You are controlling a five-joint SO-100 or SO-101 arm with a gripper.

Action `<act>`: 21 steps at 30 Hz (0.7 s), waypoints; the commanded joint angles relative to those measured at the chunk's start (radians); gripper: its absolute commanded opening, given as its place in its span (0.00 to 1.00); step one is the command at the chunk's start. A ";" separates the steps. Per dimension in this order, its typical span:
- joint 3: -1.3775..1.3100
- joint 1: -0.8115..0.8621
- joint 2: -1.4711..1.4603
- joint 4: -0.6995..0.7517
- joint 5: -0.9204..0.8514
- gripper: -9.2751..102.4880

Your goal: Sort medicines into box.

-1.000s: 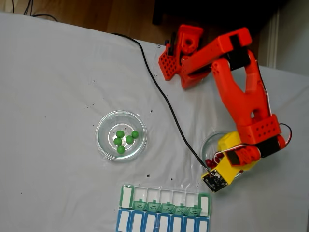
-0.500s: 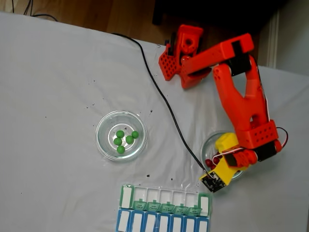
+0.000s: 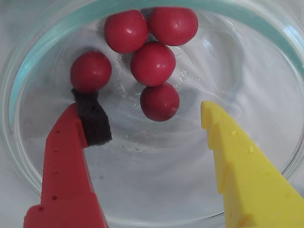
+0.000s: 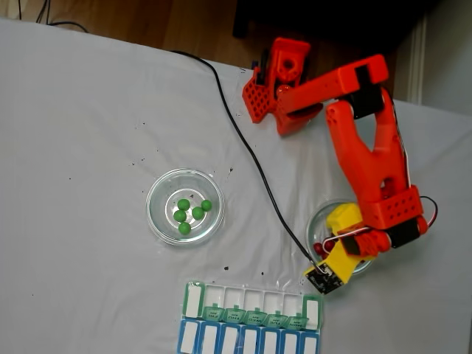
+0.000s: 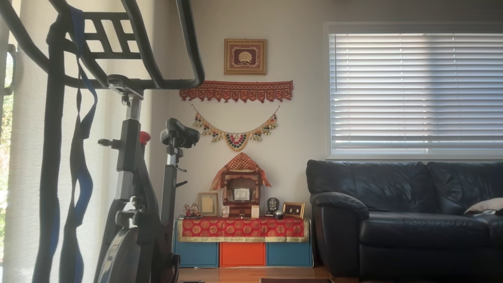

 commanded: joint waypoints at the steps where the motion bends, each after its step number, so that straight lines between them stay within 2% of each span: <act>1: -0.031 0.005 0.029 -0.017 -0.012 0.41; 21: -0.028 0.009 0.000 -0.038 -0.029 0.39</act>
